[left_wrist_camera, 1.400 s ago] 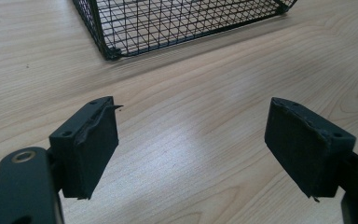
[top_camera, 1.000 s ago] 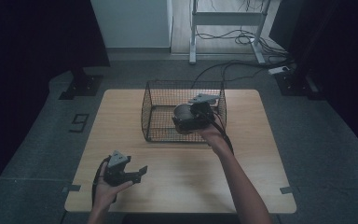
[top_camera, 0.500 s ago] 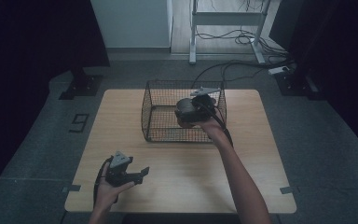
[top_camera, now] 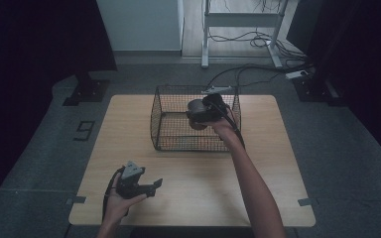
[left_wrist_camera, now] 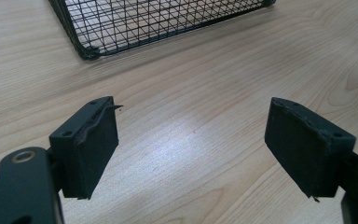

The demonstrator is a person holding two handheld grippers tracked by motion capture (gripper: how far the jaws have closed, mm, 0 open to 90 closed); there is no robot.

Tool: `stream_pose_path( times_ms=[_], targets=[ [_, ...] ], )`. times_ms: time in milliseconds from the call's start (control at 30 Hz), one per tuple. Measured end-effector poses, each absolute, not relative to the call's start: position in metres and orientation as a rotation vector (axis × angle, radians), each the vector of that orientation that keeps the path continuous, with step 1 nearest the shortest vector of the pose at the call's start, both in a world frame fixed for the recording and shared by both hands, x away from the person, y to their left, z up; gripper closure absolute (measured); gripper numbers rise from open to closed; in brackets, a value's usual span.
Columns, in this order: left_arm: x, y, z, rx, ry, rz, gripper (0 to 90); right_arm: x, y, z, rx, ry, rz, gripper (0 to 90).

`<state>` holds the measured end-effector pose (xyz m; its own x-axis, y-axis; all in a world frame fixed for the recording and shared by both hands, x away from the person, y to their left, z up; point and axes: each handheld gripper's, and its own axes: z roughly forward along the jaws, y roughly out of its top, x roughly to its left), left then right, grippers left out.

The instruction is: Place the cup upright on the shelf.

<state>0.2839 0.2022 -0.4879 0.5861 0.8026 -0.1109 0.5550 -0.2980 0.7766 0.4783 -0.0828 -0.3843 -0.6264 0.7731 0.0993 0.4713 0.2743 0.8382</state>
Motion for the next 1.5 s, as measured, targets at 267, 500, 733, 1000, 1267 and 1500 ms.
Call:
stream_pose_path(
  times_ms=[267, 500, 733, 1000, 1267, 1500],
  targets=[
    [0.284, 0.205, -0.487, 1.981, 1.085, 0.383, 17.5, 0.494, -0.078, -0.391, 1.155, 2.221, 1.264, 14.3],
    [0.284, 0.207, -0.486, 1.978, 1.085, 0.385, 17.5, 0.505, -0.074, -0.401, 1.164, 2.227, 1.265, 14.3],
    [0.284, 0.208, -0.486, 1.976, 1.088, 0.386, 17.5, 0.514, -0.075, -0.407, 1.182, 2.228, 1.251, 14.3],
    [0.284, 0.211, -0.485, 1.962, 1.095, 0.39, 17.5, 0.526, -0.076, -0.41, 1.198, 2.227, 1.241, 14.3],
    [0.285, 0.214, -0.485, 1.96, 1.099, 0.39, 17.5, 0.541, -0.077, -0.424, 1.194, 2.233, 1.214, 14.3],
    [0.285, 0.215, -0.484, 1.953, 1.1, 0.391, 17.5, 0.549, -0.078, -0.435, 1.213, 2.246, 1.188, 14.3]
  ],
)
